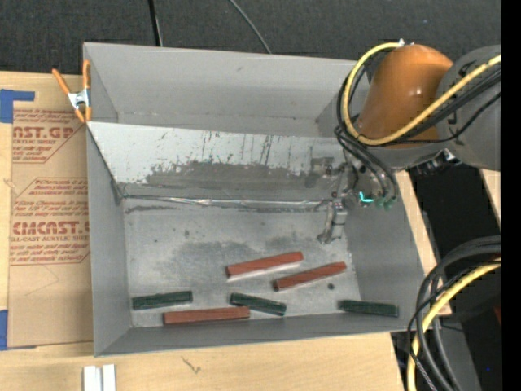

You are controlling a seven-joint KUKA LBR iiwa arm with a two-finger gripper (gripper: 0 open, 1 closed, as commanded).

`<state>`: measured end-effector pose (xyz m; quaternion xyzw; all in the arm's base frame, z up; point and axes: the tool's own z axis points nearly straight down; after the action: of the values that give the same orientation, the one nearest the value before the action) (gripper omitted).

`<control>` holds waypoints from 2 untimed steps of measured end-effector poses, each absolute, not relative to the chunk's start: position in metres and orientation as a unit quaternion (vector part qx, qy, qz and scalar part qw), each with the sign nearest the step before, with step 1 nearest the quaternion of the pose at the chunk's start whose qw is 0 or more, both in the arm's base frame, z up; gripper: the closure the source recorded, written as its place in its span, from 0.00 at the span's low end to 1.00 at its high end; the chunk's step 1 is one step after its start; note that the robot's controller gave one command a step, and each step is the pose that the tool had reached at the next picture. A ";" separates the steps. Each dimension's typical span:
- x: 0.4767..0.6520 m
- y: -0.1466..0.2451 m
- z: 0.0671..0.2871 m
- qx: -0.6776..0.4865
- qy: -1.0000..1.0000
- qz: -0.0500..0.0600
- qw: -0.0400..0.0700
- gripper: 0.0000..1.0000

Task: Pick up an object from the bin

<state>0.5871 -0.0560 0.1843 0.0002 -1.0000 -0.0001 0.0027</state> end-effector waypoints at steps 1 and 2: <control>0.589 -0.056 0.189 0.000 -1.000 0.000 -0.001 0.00; 0.566 -0.043 0.134 0.017 -1.000 0.000 -0.004 0.00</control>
Offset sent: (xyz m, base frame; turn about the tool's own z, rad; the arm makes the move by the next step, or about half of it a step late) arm -0.0478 0.0276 -0.1107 -0.0696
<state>0.5658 -0.0430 0.1344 0.0167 -0.9999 0.0004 -0.0036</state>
